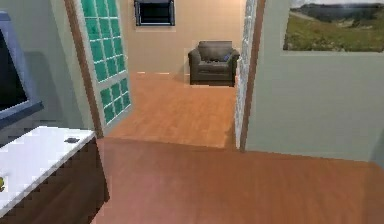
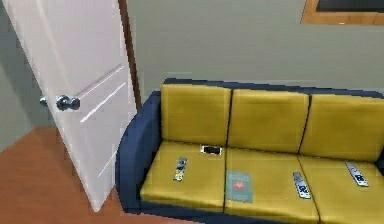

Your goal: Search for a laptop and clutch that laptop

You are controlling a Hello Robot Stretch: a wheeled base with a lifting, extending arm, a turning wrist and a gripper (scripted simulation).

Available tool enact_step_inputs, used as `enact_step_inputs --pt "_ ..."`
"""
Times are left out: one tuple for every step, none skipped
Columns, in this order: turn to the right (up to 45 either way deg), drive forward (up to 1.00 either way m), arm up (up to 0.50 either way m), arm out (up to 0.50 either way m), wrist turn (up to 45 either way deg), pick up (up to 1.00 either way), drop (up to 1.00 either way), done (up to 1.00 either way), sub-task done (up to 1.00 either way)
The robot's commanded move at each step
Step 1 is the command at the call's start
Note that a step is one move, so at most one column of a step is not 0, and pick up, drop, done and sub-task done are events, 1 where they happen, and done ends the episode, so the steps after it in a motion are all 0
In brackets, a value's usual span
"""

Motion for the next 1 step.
enact_step_inputs --pt "-3.0 0.0 0.0 0.0 0.0 0.0 0.0 0.0 0.0"
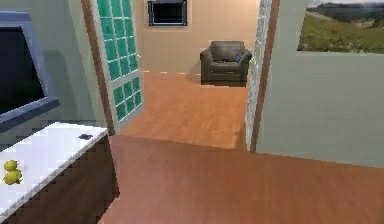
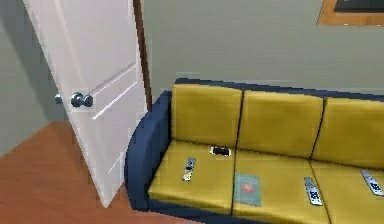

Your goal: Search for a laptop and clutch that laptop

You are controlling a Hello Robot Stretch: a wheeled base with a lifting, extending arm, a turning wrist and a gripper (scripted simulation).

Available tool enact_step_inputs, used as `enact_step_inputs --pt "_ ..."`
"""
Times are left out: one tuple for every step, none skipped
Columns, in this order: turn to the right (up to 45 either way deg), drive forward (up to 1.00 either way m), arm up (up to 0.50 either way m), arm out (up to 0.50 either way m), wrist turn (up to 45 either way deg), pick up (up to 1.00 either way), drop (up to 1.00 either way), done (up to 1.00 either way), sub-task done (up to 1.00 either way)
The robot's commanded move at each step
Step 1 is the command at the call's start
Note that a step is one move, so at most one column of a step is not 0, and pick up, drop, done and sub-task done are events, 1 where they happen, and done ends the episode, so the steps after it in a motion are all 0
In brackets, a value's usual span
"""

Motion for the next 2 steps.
enact_step_inputs --pt "0.0 1.0 0.0 0.0 0.0 0.0 0.0 0.0 0.0" --pt "0.0 0.35 0.0 0.0 0.0 0.0 0.0 0.0 0.0"
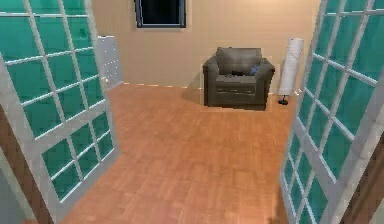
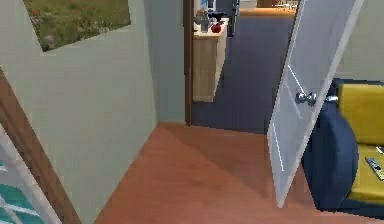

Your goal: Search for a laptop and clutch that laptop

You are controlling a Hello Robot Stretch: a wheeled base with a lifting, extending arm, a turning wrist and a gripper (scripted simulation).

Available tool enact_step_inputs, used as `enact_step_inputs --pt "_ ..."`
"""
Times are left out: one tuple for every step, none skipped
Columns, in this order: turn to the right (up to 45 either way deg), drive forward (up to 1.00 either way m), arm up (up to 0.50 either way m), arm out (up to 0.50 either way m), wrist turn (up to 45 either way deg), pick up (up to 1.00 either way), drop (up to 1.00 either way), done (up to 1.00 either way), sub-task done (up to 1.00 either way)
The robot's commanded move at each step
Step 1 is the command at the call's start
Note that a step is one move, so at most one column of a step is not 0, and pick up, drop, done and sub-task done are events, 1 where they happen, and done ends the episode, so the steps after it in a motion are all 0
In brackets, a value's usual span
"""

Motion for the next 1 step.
enact_step_inputs --pt "-45.0 0.0 0.0 0.0 0.0 0.0 0.0 0.0 0.0"
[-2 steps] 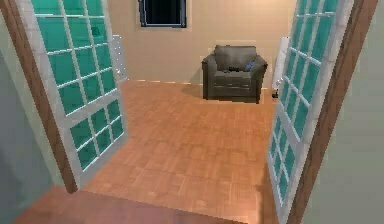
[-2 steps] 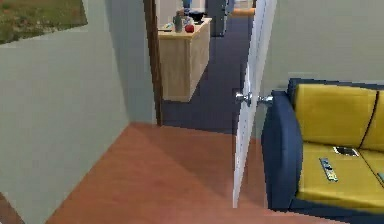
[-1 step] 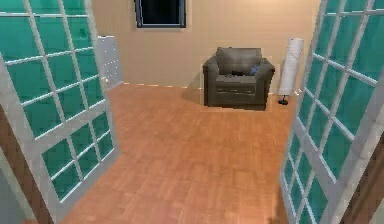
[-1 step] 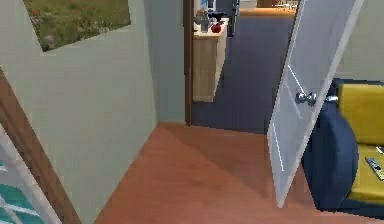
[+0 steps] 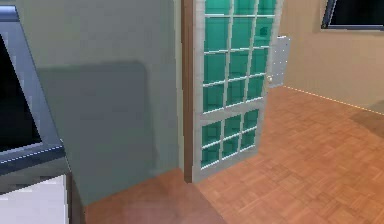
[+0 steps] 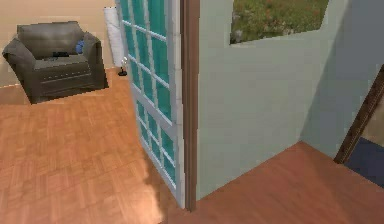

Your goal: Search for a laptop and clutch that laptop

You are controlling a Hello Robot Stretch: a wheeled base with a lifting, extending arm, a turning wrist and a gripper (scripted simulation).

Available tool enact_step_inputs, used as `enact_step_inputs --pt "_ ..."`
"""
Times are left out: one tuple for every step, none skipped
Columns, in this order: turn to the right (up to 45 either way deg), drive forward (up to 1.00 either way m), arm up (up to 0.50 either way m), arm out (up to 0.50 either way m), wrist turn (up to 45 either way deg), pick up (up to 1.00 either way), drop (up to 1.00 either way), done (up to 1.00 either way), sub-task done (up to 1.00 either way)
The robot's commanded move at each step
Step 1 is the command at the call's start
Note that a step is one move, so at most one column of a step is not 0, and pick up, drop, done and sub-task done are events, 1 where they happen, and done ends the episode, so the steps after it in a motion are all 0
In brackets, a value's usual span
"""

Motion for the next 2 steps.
enact_step_inputs --pt "-6.0 0.0 0.0 0.0 0.0 0.0 0.0 0.0 0.0" --pt "0.0 0.85 0.0 0.0 0.0 0.0 0.0 0.0 0.0"
